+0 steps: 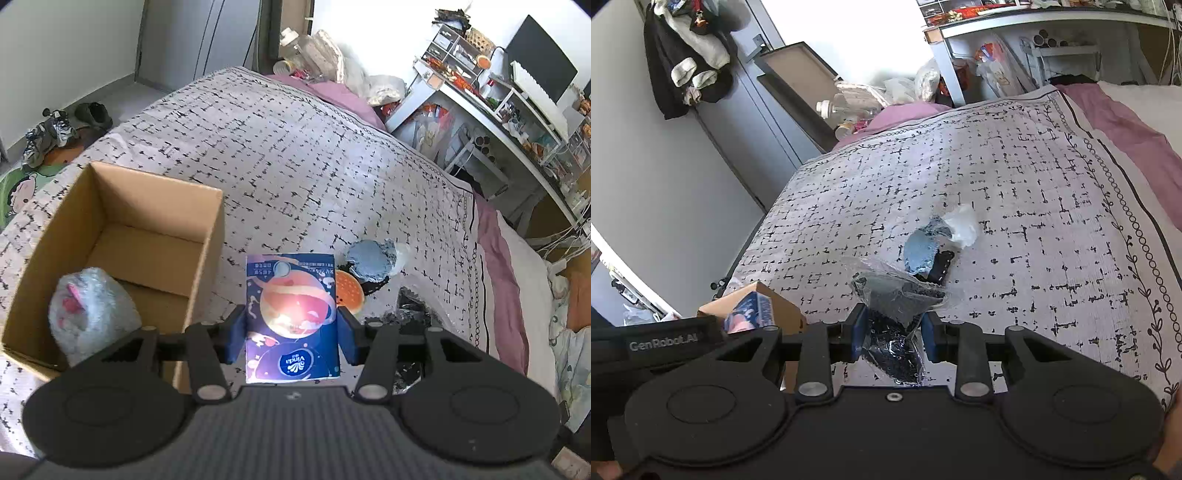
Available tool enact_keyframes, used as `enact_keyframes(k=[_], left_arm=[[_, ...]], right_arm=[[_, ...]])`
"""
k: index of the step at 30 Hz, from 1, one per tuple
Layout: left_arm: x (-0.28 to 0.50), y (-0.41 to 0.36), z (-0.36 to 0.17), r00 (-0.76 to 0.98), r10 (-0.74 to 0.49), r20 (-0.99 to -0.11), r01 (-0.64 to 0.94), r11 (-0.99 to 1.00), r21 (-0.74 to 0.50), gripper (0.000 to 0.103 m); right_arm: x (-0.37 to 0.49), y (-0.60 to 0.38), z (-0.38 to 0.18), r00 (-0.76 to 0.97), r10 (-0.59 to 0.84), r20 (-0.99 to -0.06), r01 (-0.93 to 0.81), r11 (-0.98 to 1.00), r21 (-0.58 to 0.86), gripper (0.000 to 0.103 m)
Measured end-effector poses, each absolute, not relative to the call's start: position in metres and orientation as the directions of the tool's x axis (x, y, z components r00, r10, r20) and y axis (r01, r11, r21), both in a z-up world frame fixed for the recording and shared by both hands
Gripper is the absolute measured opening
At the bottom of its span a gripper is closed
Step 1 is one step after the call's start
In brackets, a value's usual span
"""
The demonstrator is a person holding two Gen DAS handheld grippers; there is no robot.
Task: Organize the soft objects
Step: 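Carry the card box with left and bag with right toward the box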
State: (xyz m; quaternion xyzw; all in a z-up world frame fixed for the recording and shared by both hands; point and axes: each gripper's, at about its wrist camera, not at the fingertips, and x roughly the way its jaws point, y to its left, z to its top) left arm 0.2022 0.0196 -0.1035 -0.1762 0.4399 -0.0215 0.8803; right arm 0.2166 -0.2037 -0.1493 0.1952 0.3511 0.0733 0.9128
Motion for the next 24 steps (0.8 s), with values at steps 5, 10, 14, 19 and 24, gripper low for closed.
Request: enact_keyframes(k=[5, 10, 14, 19, 24], left_arm=[[0.196, 0.033, -0.098, 0.623, -0.186, -0.759, -0.120, 0.937, -0.329, 0.050], [0.194, 0.047, -0.092, 0.639, -0.177, -0.749, -0.125, 0.937, -0.328, 0.050], [0.194, 0.059, -0.088, 0.650, -0.170, -0.741, -0.133, 0.934, -0.330, 0.050], [0.194, 0.076, -0.084, 0.661, -0.161, -0.733, -0.144, 0.931, -0.335, 0.050], [0.196, 0.094, -0.083, 0.668, -0.143, -0.730, -0.163, 0.929, -0.331, 0.050]], right_arm=[[0.214, -0.194, -0.140, 0.754, 0.265, -0.601, -0.019, 0.923, 0.384, 0.031], [0.215, -0.184, -0.131, 0.764, 0.261, -0.590, -0.032, 0.929, 0.369, 0.031], [0.217, -0.176, -0.124, 0.772, 0.258, -0.581, -0.044, 0.933, 0.356, 0.031], [0.220, -0.166, -0.116, 0.780, 0.262, -0.568, -0.057, 0.934, 0.352, 0.031], [0.223, -0.151, -0.112, 0.780, 0.280, -0.560, -0.082, 0.933, 0.351, 0.031]])
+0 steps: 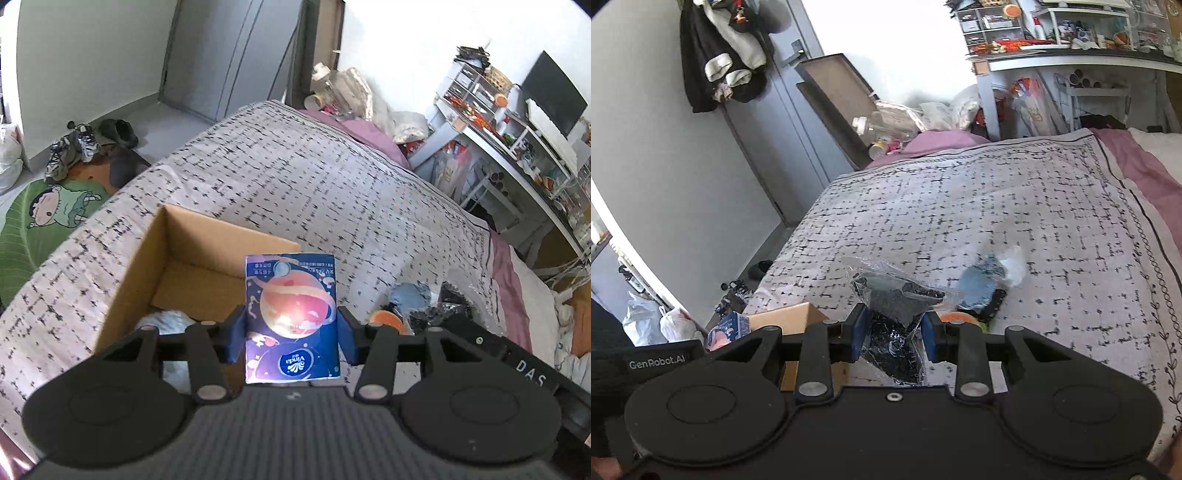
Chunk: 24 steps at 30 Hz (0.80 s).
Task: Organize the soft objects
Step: 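Carry the card box with left and bag with right toward the box, then release the card box with left and bag with right into the box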
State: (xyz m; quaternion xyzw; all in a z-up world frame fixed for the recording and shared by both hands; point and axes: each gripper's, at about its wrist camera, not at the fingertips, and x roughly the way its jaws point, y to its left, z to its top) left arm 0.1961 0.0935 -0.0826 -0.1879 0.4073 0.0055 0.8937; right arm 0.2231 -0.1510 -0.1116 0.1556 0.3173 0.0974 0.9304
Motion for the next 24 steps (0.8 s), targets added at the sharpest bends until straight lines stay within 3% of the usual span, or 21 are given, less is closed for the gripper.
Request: enact_keyframes(k=[19, 24], left_arm=[[0.216, 0.144, -0.101, 0.644, -0.060, -0.763, -0.257, 0.922, -0.289, 0.050], [0.221, 0.151, -0.107, 0.635, -0.047, -0.771, -0.292, 0.909, -0.296, 0.056]], right_arm=[[0.238, -0.092, -0.115, 0.727, 0.390, -0.565, -0.164, 0.898, 0.409, 0.031], [0.234, -0.080, -0.120, 0.694, 0.422, -0.583, -0.184, 0.887, 0.423, 0.031]])
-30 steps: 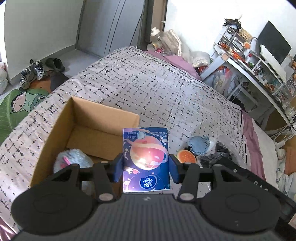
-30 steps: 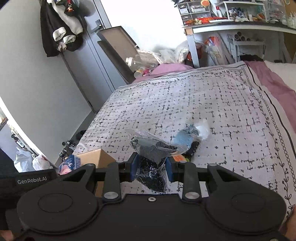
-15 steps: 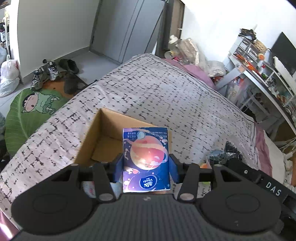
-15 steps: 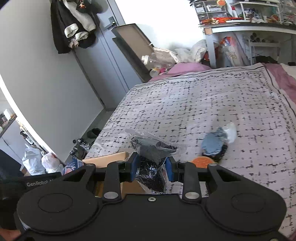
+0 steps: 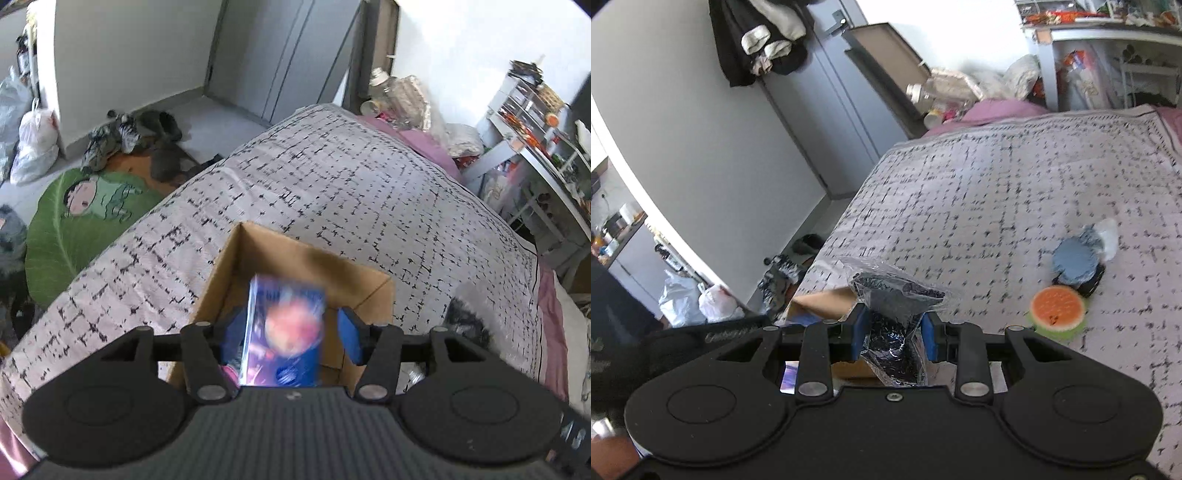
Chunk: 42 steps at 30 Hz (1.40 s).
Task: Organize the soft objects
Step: 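Release the card box with left and bag with right into the box, then move both tools back toward the burger toy and blue plush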
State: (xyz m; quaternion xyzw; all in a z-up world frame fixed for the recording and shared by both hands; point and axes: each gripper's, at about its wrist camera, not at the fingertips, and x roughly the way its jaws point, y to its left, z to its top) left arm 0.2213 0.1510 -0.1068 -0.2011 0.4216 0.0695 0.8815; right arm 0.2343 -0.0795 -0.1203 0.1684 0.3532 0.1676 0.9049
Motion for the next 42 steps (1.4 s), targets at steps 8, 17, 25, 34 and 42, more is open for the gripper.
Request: enact_keyframes(k=[8, 17, 25, 34, 42], left_arm=[[0.217, 0.154, -0.106, 0.634, -0.044, -0.772, -0.299, 0.907, -0.297, 0.057], [0.203, 0.152, -0.106, 0.628, -0.030, -0.778, -0.322, 0.900, -0.295, 0.057], [0.190, 0.142, -0.101, 0.624, -0.031, -0.781, -0.324, 0.899, -0.295, 0.057], [0.185, 0.115, -0.087, 0.634, -0.033, -0.773, -0.287, 0.918, -0.274, 0.071], [0.187, 0.087, -0.080, 0.628, -0.080, -0.774, -0.228, 0.932, -0.282, 0.080]], right_arm=[[0.225, -0.063, -0.129, 0.655, 0.445, -0.611, -0.212, 0.884, 0.417, 0.031], [0.210, -0.068, -0.124, 0.618, 0.462, -0.636, -0.221, 0.878, 0.424, 0.064], [0.209, -0.111, -0.118, 0.643, 0.437, -0.628, -0.166, 0.881, 0.443, 0.065], [0.215, -0.155, -0.113, 0.667, 0.388, -0.636, -0.116, 0.897, 0.426, 0.076], [0.217, -0.182, -0.101, 0.669, 0.366, -0.646, -0.130, 0.914, 0.384, 0.095]])
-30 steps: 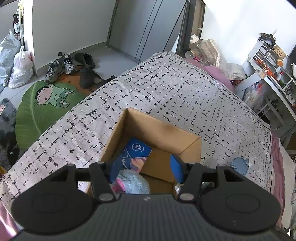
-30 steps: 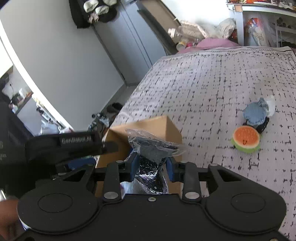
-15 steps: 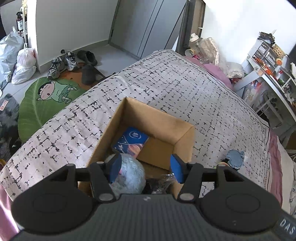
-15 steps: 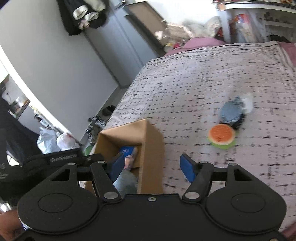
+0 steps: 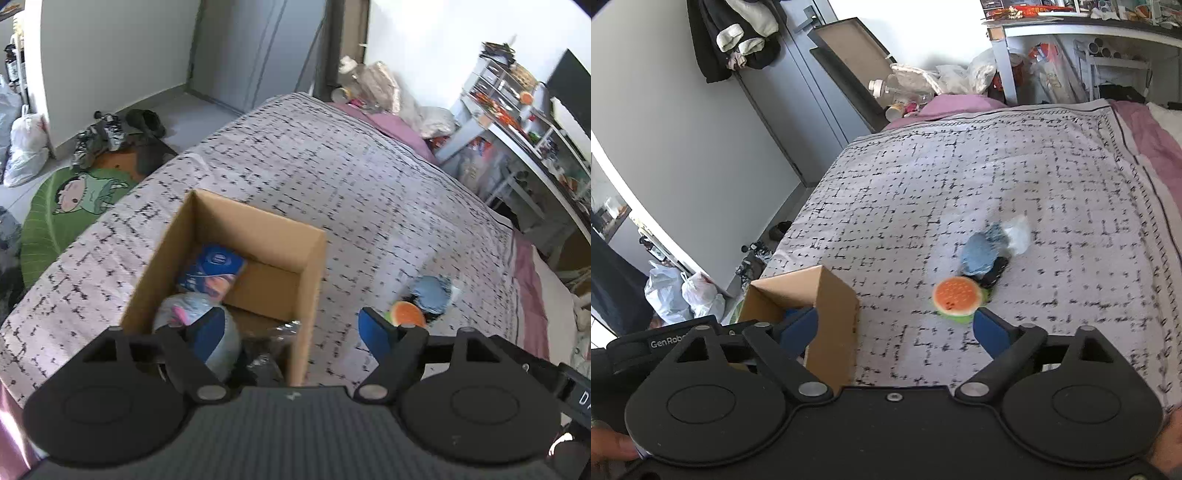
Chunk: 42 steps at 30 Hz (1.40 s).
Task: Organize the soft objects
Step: 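Move both tools back toward the burger toy and blue plush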
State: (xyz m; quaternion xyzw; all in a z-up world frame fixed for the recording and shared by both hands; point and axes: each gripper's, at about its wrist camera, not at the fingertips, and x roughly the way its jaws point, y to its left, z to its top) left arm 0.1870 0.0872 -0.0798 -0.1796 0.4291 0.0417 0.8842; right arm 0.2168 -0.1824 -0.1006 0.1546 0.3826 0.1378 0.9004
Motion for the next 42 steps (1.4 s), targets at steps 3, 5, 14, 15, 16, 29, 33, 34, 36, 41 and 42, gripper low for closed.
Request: enact_keyframes(k=[3, 5, 14, 15, 16, 29, 33, 34, 36, 41, 42], left_arm=[[0.188, 0.076, -0.076, 0.636, -0.076, -0.768, -0.216, 0.938, -0.272, 0.086], [0.189, 0.069, -0.075, 0.637, -0.079, -0.767, -0.205, 0.942, -0.267, 0.087], [0.196, 0.042, -0.068, 0.638, -0.081, -0.766, -0.177, 0.952, -0.249, 0.093], [0.197, 0.040, -0.068, 0.637, -0.081, -0.766, -0.176, 0.953, -0.247, 0.093], [0.198, 0.037, -0.068, 0.637, -0.082, -0.767, -0.173, 0.954, -0.245, 0.093], [0.216, 0.001, -0.071, 0.619, -0.105, -0.778, -0.148, 0.958, -0.247, 0.094], [0.223, -0.007, -0.073, 0.611, -0.106, -0.785, -0.151, 0.957, -0.247, 0.094], [0.223, -0.009, -0.074, 0.610, -0.108, -0.785, -0.151, 0.957, -0.249, 0.094], [0.226, -0.014, -0.078, 0.610, -0.108, -0.785, -0.153, 0.956, -0.251, 0.094], [0.235, -0.025, -0.092, 0.603, -0.111, -0.790, -0.161, 0.953, -0.257, 0.094], [0.237, -0.027, -0.096, 0.600, -0.110, -0.793, -0.164, 0.953, -0.257, 0.093]], right_arm=[[0.219, -0.191, -0.097, 0.668, 0.364, -0.649, -0.135, 0.917, 0.375, 0.100], [0.221, -0.198, -0.093, 0.668, 0.367, -0.647, -0.134, 0.915, 0.380, 0.103], [0.238, -0.228, -0.082, 0.675, 0.345, -0.653, -0.133, 0.927, 0.352, 0.103], [0.241, -0.232, -0.081, 0.677, 0.338, -0.654, -0.130, 0.929, 0.347, 0.103], [0.243, -0.236, -0.080, 0.680, 0.331, -0.654, -0.127, 0.932, 0.340, 0.103], [0.277, -0.274, -0.075, 0.683, 0.303, -0.664, -0.111, 0.943, 0.315, 0.103], [0.288, -0.281, -0.077, 0.687, 0.303, -0.661, -0.113, 0.942, 0.315, 0.103], [0.290, -0.284, -0.080, 0.689, 0.307, -0.656, -0.110, 0.939, 0.325, 0.103], [0.292, -0.291, -0.088, 0.698, 0.304, -0.649, -0.092, 0.936, 0.340, 0.103], [0.302, -0.312, -0.109, 0.685, 0.308, -0.660, -0.033, 0.918, 0.395, 0.102], [0.305, -0.317, -0.112, 0.683, 0.314, -0.659, -0.022, 0.911, 0.412, 0.102]])
